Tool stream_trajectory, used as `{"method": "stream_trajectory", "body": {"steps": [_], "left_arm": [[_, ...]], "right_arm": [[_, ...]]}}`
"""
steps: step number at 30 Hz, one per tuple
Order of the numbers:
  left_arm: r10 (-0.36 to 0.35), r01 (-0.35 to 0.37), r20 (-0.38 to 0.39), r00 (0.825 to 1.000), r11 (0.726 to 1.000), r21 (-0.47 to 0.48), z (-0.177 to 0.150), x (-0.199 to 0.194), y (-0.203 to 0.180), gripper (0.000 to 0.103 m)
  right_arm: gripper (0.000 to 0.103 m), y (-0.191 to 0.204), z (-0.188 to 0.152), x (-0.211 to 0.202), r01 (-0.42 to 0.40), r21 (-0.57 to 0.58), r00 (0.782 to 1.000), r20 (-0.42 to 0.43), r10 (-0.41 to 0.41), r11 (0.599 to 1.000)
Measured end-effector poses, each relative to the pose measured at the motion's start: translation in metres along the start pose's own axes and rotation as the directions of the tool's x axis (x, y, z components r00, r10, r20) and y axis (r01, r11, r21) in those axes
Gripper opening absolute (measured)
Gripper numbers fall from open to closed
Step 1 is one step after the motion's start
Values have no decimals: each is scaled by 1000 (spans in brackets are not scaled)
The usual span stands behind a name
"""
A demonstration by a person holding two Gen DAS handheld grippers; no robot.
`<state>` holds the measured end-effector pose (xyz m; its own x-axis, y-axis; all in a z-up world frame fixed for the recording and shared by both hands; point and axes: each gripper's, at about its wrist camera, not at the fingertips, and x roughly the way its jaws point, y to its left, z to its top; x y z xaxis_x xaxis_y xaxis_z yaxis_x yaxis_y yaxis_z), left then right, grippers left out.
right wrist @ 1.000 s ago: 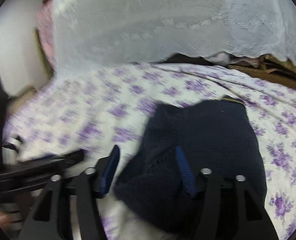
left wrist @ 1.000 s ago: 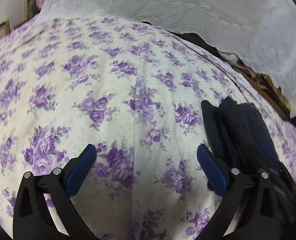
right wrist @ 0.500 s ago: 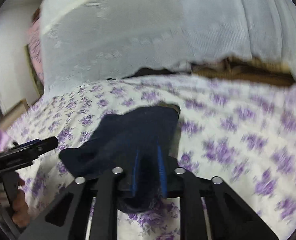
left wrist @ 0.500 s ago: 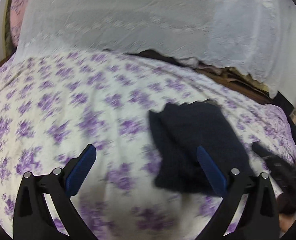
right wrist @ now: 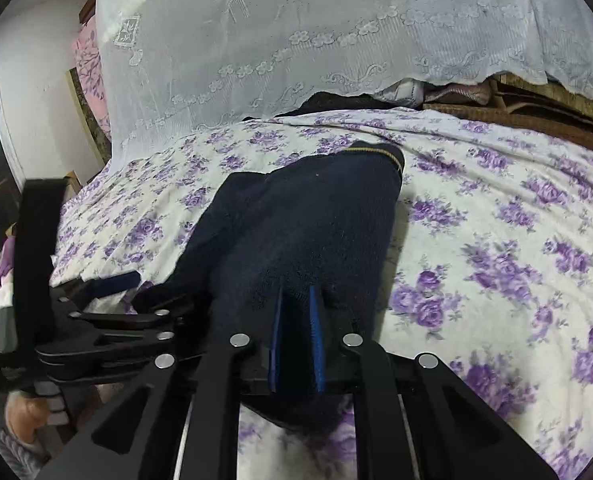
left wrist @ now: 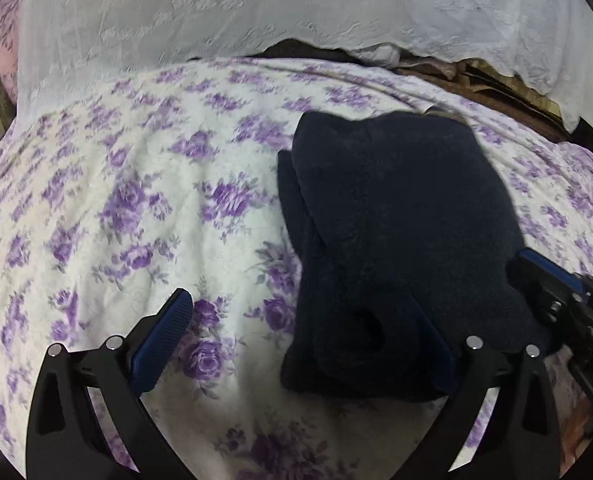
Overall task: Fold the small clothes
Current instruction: 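Fold the held cardigan end over the bundle with the right tool and release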
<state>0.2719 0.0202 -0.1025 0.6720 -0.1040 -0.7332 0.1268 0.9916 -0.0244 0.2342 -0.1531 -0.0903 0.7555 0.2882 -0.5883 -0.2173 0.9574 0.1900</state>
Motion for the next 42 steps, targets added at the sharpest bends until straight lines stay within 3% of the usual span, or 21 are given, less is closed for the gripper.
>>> {"method": "stream_trajectory", "body": {"steps": [4, 7, 10, 13, 17, 20, 23, 27, 30, 32, 34, 37, 38, 40, 42], "left_arm": [[4, -2, 47, 999, 999, -41, 18, -20, 3, 99], [56, -54, 46, 997, 998, -27, 34, -14, 0, 99], [79, -79, 8, 997, 996, -29, 42, 6, -3, 99], [51, -52, -16, 999, 997, -60, 33, 32, 0, 99], [51, -50, 8, 999, 997, -61, 28, 35, -1, 99], [52, -51, 21, 998, 997, -55, 28, 37, -5, 99], [49, -47, 31, 998, 997, -59, 27, 34, -3, 99], [86, -81, 110, 990, 996, -43, 21, 14, -6, 98], [111, -112, 145, 983, 994, 1, 17, 6, -16, 98], [126, -132, 110, 986, 990, 48, 15, 16, -24, 99], [127, -133, 110, 986, 990, 49, 17, 16, -24, 99], [126, -132, 122, 984, 990, 39, 15, 11, -21, 99], [135, -142, 137, 981, 989, 39, 13, 6, -22, 99], [149, -157, 161, 976, 987, 41, 7, -3, -24, 98], [150, -159, 184, 971, 987, 37, 0, -14, -26, 98]], "right_arm": [[13, -12, 15, -14, -55, 58, 998, 20, 54, 997], [17, -16, 39, -13, -29, 64, 998, 54, 26, 998], [18, -24, 69, 8, -7, 101, 999, 55, 1, 995], [18, -32, 84, 45, 7, 124, 1000, -2, -7, 992], [18, -37, 73, 95, 77, 66, 994, -76, -72, 995], [18, -55, 73, 98, 4, 141, 996, -89, 9, 990], [18, -50, 64, 80, 2, 132, 1000, -9, -1, 991], [21, -21, 51, 30, 19, 1, 994, 110, -19, 1000], [20, -3, 38, 14, 30, -59, 995, 99, -24, 998], [20, 0, 20, 22, 94, -79, 995, 46, -90, 992], [20, -1, 22, 23, 98, -78, 995, 26, -96, 992], [20, 2, 17, 21, 112, -92, 992, 60, -107, 989], [25, 3, 16, 16, 105, -89, 992, 79, -99, 990], [55, 0, 9, 1, 102, -59, 988, 119, -94, 993], [57, -3, 5, -7, 102, -33, 987, 129, -96, 994]]}}
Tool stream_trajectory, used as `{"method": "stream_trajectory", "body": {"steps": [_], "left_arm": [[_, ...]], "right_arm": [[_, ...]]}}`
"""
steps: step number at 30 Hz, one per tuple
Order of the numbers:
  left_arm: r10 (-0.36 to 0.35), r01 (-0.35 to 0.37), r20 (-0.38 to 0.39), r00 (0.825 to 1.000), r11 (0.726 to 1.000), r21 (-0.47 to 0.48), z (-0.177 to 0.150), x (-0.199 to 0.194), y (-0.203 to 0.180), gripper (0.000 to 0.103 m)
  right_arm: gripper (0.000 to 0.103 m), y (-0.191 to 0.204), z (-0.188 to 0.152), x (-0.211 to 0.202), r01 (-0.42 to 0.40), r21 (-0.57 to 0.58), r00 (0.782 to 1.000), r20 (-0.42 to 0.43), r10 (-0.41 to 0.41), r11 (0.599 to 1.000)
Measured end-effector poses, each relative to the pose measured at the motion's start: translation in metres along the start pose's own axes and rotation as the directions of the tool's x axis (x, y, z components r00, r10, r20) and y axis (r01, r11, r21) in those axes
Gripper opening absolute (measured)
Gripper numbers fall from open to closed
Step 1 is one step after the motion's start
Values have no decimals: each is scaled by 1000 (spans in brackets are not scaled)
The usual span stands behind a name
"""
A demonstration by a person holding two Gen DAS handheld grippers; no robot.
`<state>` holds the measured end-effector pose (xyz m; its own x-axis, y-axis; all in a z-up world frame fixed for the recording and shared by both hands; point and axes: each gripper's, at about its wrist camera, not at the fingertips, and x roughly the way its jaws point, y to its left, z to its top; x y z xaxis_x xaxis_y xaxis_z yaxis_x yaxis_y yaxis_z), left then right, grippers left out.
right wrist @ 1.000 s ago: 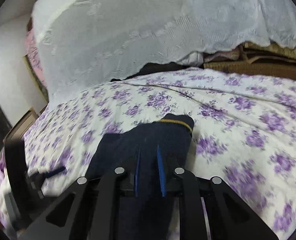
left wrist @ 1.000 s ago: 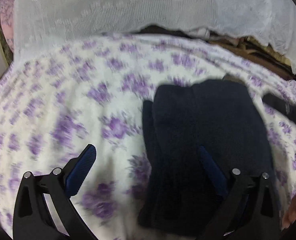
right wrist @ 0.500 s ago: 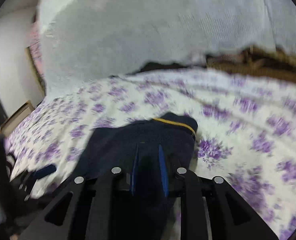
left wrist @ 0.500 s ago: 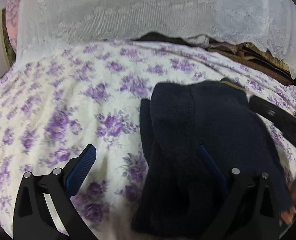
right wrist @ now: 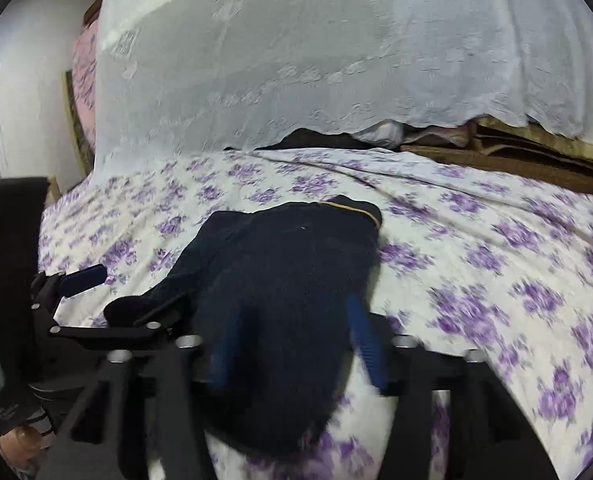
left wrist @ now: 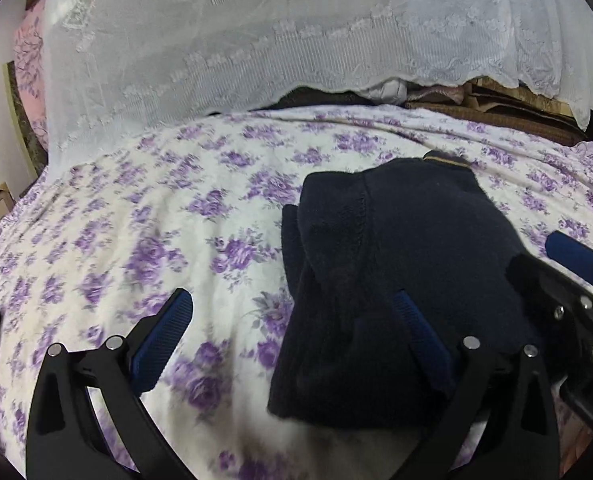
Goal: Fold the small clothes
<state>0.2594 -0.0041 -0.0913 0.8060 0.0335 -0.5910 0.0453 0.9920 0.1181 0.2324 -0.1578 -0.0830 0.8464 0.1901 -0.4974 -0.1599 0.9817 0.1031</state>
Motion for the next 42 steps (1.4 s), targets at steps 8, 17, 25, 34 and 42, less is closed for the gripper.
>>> {"method": "stream_trajectory", "body": {"steps": [8, 17, 25, 34, 42], "left_arm": [[-23, 24, 51, 998, 1000, -7, -14, -42, 1, 98], [-18, 18, 104, 994, 1000, -1, -28, -81, 0, 98], [-34, 33, 139, 990, 999, 6, -37, -105, -2, 98], [-33, 33, 154, 987, 999, -1, -47, -124, -2, 98], [2, -2, 130, 992, 1000, 0, -50, -131, -4, 99]], "right_arm": [[57, -7, -17, -34, 17, 57, 1000, 24, -18, 998], [57, -7, -35, -75, 20, 89, 998, 63, -25, 996], [61, -1, -45, -107, 8, 86, 995, 99, -17, 996], [63, 8, -48, -126, -11, 66, 992, 122, 3, 998], [75, 10, -49, -137, -17, 71, 990, 144, 7, 997]]}}
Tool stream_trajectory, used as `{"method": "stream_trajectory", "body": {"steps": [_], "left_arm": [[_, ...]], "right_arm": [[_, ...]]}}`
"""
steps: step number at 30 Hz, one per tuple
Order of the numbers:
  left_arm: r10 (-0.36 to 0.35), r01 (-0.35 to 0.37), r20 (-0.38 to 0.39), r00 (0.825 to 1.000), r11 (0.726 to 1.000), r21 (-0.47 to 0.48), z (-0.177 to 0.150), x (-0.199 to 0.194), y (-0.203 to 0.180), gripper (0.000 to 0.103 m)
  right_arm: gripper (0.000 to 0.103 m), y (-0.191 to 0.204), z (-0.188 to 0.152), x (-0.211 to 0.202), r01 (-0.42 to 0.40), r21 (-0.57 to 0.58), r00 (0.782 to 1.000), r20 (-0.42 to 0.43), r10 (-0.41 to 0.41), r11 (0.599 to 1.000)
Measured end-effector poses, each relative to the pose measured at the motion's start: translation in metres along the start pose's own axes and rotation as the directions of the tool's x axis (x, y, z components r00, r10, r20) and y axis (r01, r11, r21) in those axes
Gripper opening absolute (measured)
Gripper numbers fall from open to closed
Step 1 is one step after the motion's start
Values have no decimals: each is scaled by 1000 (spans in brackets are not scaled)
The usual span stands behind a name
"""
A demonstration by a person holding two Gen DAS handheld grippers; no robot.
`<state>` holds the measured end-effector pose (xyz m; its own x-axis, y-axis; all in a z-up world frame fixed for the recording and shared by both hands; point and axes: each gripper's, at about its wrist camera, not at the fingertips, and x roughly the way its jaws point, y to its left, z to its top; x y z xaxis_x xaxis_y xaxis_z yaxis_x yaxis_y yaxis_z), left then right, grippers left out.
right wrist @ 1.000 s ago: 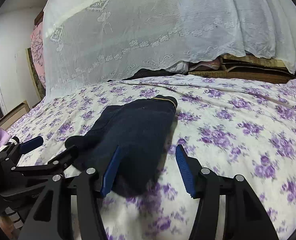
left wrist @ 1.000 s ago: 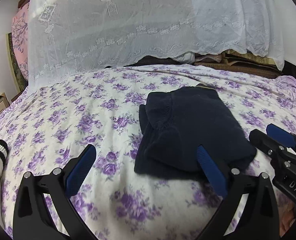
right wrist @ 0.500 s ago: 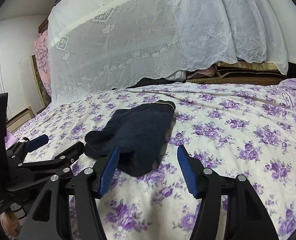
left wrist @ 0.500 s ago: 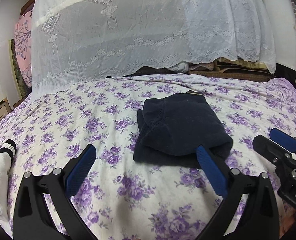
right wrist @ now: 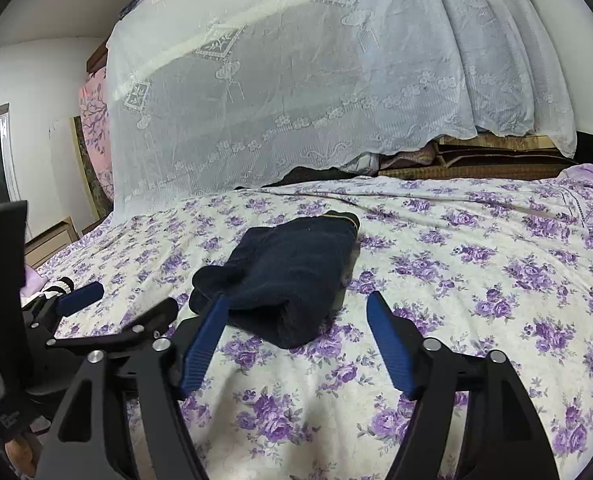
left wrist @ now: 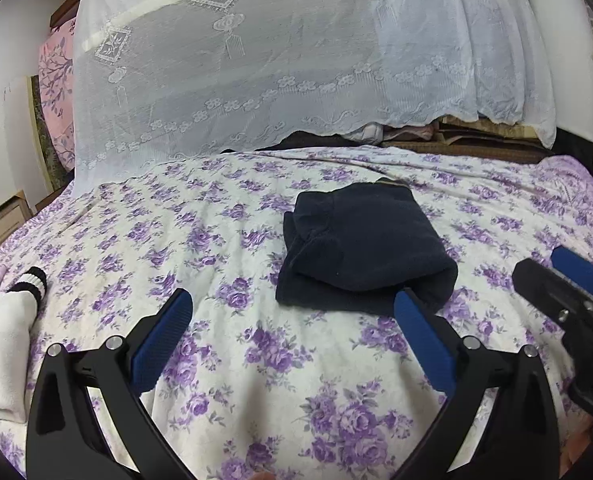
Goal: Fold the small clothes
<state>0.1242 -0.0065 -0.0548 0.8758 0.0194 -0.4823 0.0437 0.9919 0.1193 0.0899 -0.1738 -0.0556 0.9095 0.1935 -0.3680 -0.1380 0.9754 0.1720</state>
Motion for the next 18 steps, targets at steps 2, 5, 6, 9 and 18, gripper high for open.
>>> {"method": "stream_trajectory", "body": {"steps": [2, 5, 6, 9, 18], "left_arm": [[2, -2, -9, 1000, 1000, 18, 0, -1, -4, 99], [-24, 25, -5, 1000, 999, 24, 0, -4, -5, 98], [-24, 24, -2, 1000, 1000, 19, 0, -6, -4, 98], [-12, 12, -9, 1000, 1000, 1, 0, -7, -1, 98], [-3, 2, -40, 999, 999, -41, -1, -8, 6, 98]], "right_arm": [[79, 2, 0, -2, -2, -6, 1000, 5, 2, 1000], [87, 3, 1, -5, -2, -8, 1000, 17, 2, 1000], [91, 4, 2, -7, 4, -8, 1000, 25, -4, 1000], [100, 4, 3, -12, 36, 1, 998, 50, -36, 999], [100, 5, 9, -26, 59, 29, 994, 94, -61, 998]]}}
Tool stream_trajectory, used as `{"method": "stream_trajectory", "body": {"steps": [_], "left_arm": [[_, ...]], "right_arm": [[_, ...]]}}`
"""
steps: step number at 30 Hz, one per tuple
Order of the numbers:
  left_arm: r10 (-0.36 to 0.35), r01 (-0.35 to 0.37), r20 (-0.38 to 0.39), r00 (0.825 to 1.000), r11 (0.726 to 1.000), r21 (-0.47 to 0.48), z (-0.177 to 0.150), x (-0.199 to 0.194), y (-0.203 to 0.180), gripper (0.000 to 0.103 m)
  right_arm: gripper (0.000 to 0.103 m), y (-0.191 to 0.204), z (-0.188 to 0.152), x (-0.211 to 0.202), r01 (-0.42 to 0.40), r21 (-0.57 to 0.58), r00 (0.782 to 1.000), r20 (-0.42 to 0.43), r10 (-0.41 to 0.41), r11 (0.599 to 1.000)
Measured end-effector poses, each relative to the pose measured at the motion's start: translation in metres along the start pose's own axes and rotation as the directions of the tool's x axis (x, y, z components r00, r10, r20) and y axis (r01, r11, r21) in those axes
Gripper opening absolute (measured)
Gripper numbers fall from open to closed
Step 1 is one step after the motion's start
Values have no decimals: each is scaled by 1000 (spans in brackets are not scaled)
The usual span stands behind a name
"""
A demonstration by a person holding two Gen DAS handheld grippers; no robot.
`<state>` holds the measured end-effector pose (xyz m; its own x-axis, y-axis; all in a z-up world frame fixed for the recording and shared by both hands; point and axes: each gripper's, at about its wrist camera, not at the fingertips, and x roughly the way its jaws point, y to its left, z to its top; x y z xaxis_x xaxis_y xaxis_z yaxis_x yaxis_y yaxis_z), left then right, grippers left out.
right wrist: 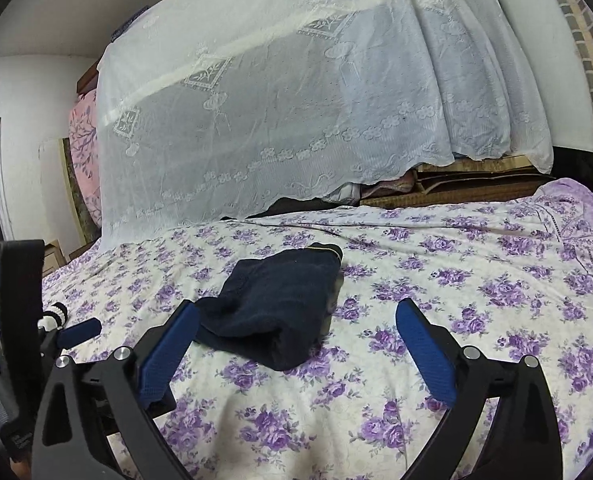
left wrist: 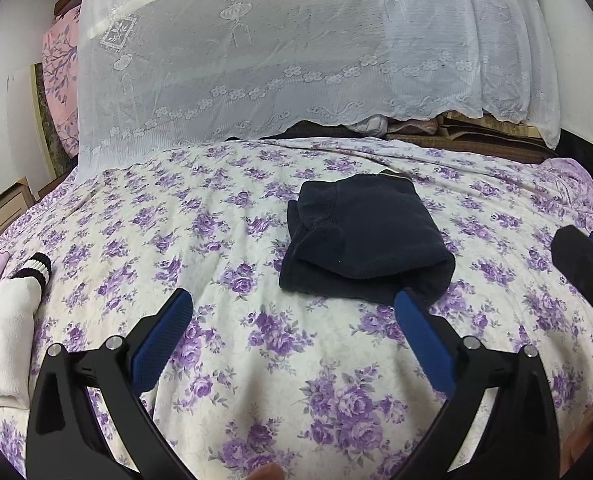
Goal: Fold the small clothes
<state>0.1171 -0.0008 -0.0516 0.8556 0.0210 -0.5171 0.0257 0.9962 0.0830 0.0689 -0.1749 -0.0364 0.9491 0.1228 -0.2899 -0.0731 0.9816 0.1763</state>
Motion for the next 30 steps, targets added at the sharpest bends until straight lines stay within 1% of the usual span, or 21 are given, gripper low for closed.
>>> {"method": "stream_trajectory", "body": {"steps": [8, 12, 15, 18, 19, 22, 24, 27, 30], "left_arm": [[-5, 5, -13, 1000, 1000, 2, 0, 2, 0, 98], [-18, 18, -30, 999, 1000, -5, 0, 3, 2, 98], [-26, 26, -33, 999, 1000, -16, -1, 0, 4, 98], [-27, 27, -25, 999, 999, -22, -1, -5, 6, 98], [-24, 24, -23, 999, 999, -24, -2, -7, 6, 98], [-14, 14, -30, 999, 1000, -17, 0, -6, 5, 98], [4, -4, -51, 999, 1000, -8, 5, -2, 3, 98], [10, -9, -92, 996, 1000, 11, 25, 3, 5, 98], [59, -58, -88, 994, 998, 14, 50, 5, 12, 98]], "right_arm": [[100, -1, -4, 7, -26, 17, 999, -44, 26, 1000], [100, -2, -5, 10, -28, 27, 997, -68, 30, 999], [100, -4, -3, 11, -40, 64, 995, -91, 46, 997], [100, -7, 1, 10, -42, 133, 991, -120, 58, 990], [100, -7, 2, 8, -32, 151, 991, -125, 51, 988], [100, -4, 7, 7, 34, 160, 989, -147, -11, 987], [100, -2, 11, 7, 56, 165, 987, -156, -30, 985], [100, 5, 29, 13, 53, 134, 984, -174, -29, 990], [100, 13, 52, 20, 70, 85, 984, -171, -55, 994]]}}
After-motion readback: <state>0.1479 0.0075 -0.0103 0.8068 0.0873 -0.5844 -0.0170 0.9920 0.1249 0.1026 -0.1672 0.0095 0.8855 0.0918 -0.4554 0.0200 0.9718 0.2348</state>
